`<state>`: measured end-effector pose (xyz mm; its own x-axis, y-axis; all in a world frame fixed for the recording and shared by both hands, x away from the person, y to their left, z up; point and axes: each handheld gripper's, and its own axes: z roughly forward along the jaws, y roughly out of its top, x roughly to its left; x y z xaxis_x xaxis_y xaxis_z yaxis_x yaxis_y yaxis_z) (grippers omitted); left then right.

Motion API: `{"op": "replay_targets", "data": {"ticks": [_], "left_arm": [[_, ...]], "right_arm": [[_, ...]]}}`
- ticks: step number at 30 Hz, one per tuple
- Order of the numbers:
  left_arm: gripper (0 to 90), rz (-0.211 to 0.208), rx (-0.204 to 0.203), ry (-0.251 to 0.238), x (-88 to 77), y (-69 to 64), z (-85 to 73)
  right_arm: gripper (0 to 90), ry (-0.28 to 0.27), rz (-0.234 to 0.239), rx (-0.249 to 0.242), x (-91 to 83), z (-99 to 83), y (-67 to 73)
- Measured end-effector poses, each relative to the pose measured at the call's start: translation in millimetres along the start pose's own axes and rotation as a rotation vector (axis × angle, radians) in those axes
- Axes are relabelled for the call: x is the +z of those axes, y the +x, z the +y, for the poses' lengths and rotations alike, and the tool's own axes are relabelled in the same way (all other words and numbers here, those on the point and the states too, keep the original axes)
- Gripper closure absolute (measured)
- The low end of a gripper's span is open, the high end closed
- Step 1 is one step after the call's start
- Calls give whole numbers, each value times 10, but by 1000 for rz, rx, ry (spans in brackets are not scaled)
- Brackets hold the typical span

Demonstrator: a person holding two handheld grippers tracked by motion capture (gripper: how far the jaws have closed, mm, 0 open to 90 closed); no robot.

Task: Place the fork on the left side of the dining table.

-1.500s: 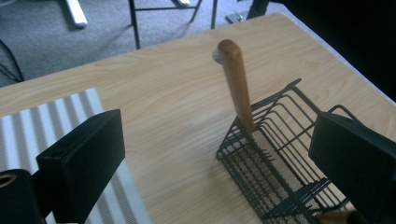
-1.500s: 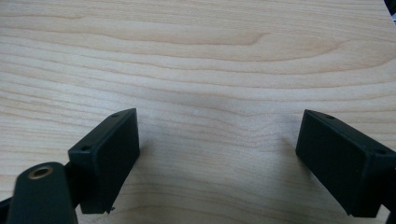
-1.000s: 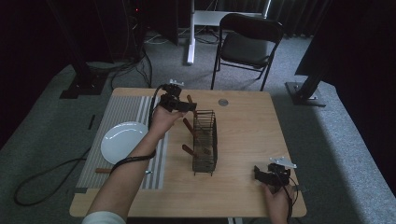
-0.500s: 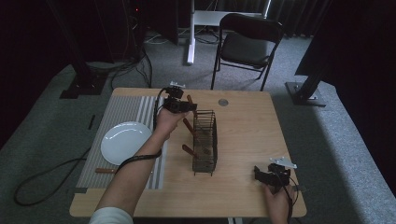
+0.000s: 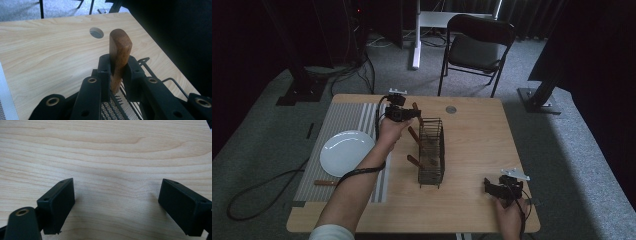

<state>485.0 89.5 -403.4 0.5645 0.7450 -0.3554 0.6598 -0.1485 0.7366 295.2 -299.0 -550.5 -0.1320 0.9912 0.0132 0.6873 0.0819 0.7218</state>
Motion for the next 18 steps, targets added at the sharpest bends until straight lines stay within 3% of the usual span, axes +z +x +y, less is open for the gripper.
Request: {"op": "replay_targets", "data": {"ticks": [2,8,18], "left_arm": [[802,-14,-13,-4,-11,11,-22],[804,-21,1,-17,-58,-12,-51],[805,-35,10,-54,-300,-78,9]], "right_arm": [[133,0,0,0,0,0,0],[133,0,0,0,0,0,0],[133,0,0,0,0,0,0]]}}
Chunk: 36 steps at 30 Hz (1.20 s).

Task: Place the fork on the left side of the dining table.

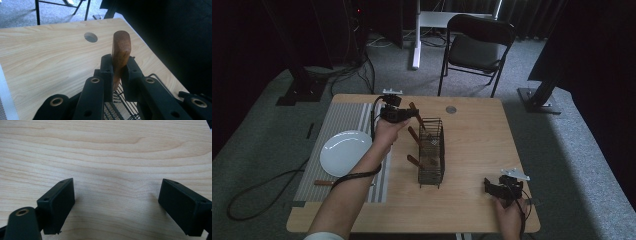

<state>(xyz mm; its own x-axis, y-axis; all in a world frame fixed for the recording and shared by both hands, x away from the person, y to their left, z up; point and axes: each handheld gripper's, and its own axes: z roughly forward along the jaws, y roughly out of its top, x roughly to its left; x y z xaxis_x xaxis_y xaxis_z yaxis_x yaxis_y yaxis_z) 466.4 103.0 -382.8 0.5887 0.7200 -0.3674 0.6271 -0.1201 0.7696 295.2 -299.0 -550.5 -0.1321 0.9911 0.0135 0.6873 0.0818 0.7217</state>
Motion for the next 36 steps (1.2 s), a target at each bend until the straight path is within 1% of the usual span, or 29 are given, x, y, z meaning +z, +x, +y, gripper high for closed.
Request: {"op": "replay_targets", "data": {"ticks": [4,7,9,12,16,18,21,23,25,26,27,28,30,32,34,36], "left_arm": [[805,-5,-2,-31,-133,-14,41],[805,-2,5,-39,-206,-42,63],[805,-14,-3,-51,-260,-55,78],[805,-14,5,-60,-337,-81,107],[805,-24,-8,-95,-469,-91,149],[805,-36,-15,-109,-537,-97,179],[805,-36,4,-130,-635,-144,237],[805,-39,8,-141,-692,-160,277],[805,-27,10,-158,-750,-169,307],[805,-28,9,-162,-779,-163,321],[805,-20,8,-171,-811,-158,330],[805,-20,8,-171,-811,-158,330],[805,-18,-1,-188,-896,-123,350],[805,-6,-7,-206,-971,-91,361],[805,15,-10,-223,-1045,-55,367],[805,19,-11,-225,-1113,-5,374]], "right_arm": [[133,0,0,0,0,0,0],[133,0,0,0,0,0,0],[133,0,0,0,0,0,1],[133,0,0,0,0,0,1],[133,0,0,0,0,0,1],[133,-1,-1,-1,0,0,0],[133,-1,-1,-1,0,0,0],[133,-1,0,0,0,0,0],[133,-1,0,0,0,0,0],[133,-1,0,0,0,0,0],[133,-1,0,0,0,0,0],[133,-1,0,0,0,0,0],[133,-1,0,0,0,0,0],[133,-1,0,0,0,0,0],[133,-1,0,0,0,0,0],[133,-1,0,0,0,0,0]]}}
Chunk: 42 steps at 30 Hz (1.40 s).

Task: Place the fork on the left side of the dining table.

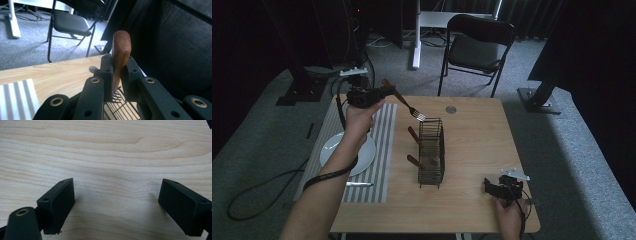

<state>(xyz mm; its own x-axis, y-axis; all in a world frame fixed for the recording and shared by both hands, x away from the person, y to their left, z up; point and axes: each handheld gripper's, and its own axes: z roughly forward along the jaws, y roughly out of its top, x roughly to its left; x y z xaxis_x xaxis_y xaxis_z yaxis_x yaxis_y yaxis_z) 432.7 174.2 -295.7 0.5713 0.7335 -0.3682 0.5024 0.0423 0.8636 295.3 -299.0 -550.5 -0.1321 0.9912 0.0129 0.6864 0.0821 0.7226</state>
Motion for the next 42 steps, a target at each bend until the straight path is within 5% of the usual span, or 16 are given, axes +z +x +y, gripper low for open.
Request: {"op": "replay_targets", "data": {"ticks": [11,21,31,37,42], "left_arm": [[805,81,-44,-42,-249,343,-29],[804,172,-91,-52,-281,679,-216],[804,233,-194,-59,-265,1098,-522],[804,293,-196,-61,-248,1296,-710],[804,304,-280,-70,-223,1553,-912]], "right_arm": [[133,0,0,-1,0,0,-1],[133,1,0,0,0,-1,1],[133,1,0,0,0,-1,1],[133,1,0,0,0,0,0],[133,1,0,0,0,0,0]]}}
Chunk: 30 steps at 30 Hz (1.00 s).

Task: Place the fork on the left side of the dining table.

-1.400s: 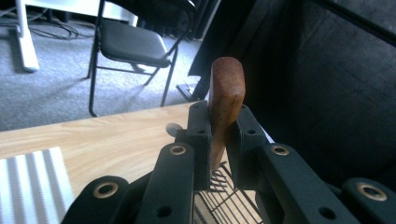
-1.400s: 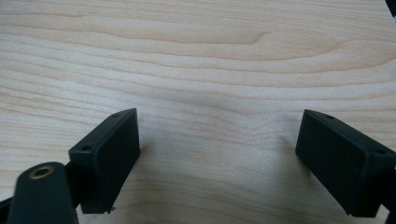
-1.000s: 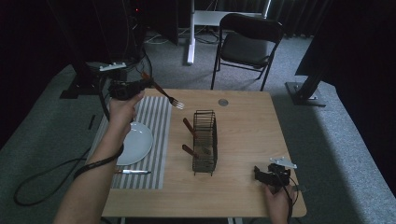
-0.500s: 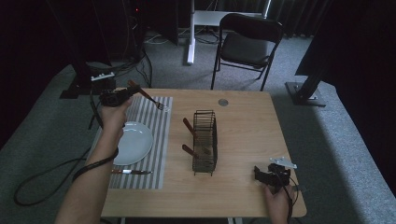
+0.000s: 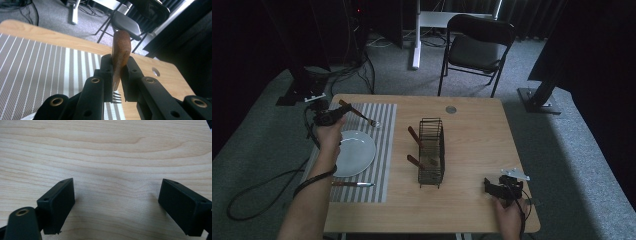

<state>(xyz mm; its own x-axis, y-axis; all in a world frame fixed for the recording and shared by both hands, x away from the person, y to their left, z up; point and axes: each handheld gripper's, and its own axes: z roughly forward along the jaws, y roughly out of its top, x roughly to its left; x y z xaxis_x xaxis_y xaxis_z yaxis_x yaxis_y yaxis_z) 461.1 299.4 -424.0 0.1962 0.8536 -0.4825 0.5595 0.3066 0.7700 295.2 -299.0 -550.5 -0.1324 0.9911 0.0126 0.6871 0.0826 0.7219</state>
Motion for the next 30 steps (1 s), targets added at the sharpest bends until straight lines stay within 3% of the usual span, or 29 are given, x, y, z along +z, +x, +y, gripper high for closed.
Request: {"op": "replay_targets", "data": {"ticks": [5,7,12,17,21,23,27,30], "left_arm": [[804,6,-12,-12,45,92,-60],[804,32,-32,-1,115,196,-135],[804,4,-77,5,187,271,-183],[804,-10,-78,18,258,293,-192],[804,-40,-126,6,328,374,-234],[802,-29,-132,13,344,392,-249],[799,-28,-181,20,369,496,-283],[773,-2,-172,41,388,529,-301]], "right_arm": [[133,0,0,1,0,0,0],[133,0,0,1,0,0,0],[133,0,0,0,0,0,0],[133,0,0,0,0,0,0],[133,0,0,0,0,0,0],[133,0,0,0,0,0,0],[133,0,0,0,0,0,0],[133,0,0,0,0,0,0]]}}
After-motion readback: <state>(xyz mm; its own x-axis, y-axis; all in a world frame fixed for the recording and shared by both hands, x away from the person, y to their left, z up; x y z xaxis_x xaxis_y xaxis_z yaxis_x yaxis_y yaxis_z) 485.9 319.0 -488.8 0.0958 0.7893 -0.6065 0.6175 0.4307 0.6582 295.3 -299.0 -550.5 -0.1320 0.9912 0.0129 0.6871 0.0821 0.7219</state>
